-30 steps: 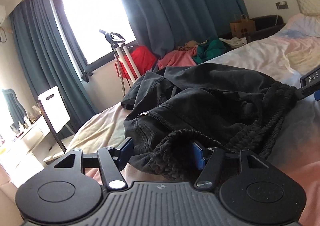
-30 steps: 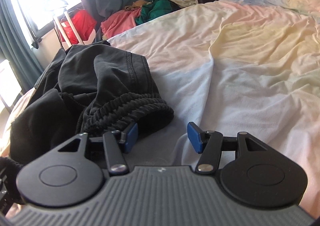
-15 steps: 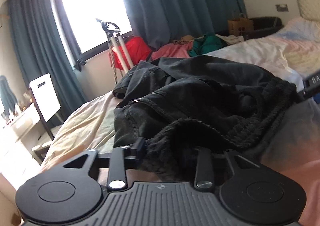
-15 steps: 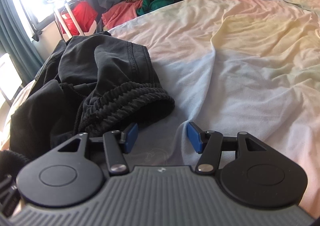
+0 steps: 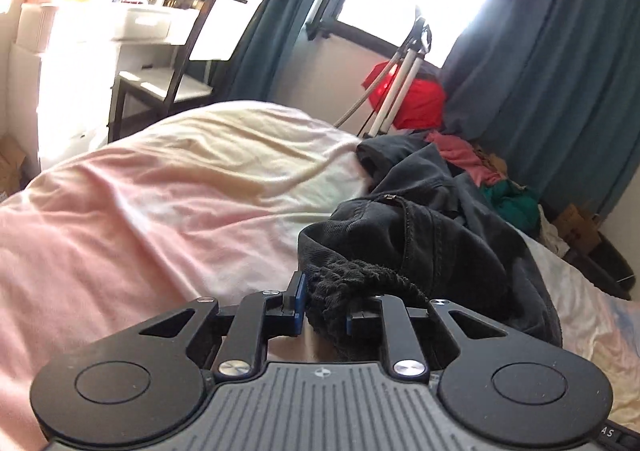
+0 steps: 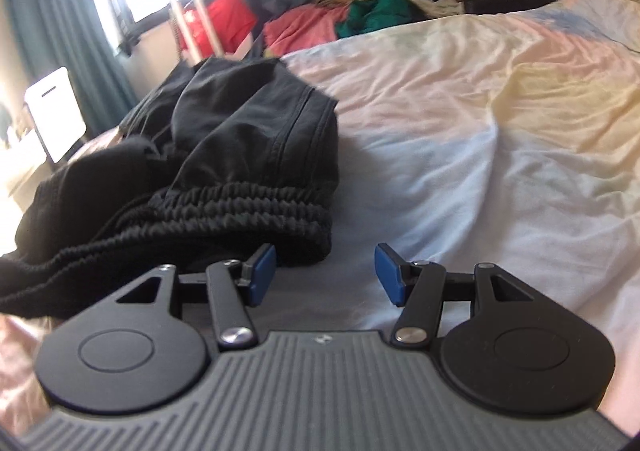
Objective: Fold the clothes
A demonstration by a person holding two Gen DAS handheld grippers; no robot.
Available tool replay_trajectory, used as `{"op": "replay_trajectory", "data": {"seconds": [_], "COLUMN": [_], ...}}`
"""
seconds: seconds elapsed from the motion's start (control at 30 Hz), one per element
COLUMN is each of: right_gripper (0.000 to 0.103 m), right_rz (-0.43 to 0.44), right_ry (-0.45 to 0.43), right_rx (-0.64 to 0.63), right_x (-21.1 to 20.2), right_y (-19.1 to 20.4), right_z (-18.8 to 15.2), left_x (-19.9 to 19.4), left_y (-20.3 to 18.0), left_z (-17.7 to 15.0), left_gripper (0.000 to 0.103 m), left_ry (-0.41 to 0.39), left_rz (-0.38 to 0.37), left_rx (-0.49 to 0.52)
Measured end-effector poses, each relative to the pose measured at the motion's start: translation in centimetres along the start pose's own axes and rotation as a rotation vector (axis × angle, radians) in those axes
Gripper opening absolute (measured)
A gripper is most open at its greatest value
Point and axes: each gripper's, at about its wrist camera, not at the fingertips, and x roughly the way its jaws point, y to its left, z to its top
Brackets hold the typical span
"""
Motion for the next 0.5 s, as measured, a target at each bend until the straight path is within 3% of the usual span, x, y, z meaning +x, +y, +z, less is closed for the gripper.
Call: {"op": "replay_trajectory", "data": {"seconds": [0.1, 0.3, 0.37, 0.4, 0.43, 0.5], "right_gripper": [0.057, 0.057, 0.046, 0.033, 0.033, 0.013], "right_rz": [0.003, -0.008, 0.006, 0.013, 0.02, 0.007], "right_ry": [0.022, -0.022, -0.04, -0.049, -0.058, -0.091], "right_rx": [-0.003, 0.031, 0.026, 0.024, 0.022, -0.009], "right_x": [1.6, 4.9, 5.2, 5.4, 5.5, 5.2], "right_y": [0.3, -0.1, 0.2, 0.3, 0.5, 1.0], "right_z": [0.1, 1.0, 1.0, 1.0, 1.0, 1.1], "left_x": [0.4, 0.3, 0.5, 0.7, 0.7, 0.5], "left_y": [0.8, 0.7, 0.4, 0.5, 0.5, 0.4], "left_z": [-0.4, -1.1, -1.2, -1.2, -1.2, -1.1], "left_gripper": [0.019, 0.019, 0.019, 0.019, 0.019, 0.018], "left_ry": [0.049, 0.057, 0.055, 0.053, 0.048, 0.03], "left_rz": [0.019, 0.029, 0.031, 0.025, 0.021, 0.01], "left_rx": [-0.025, -0.011, -0.001, -0.003, -0.004, 0.0]}}
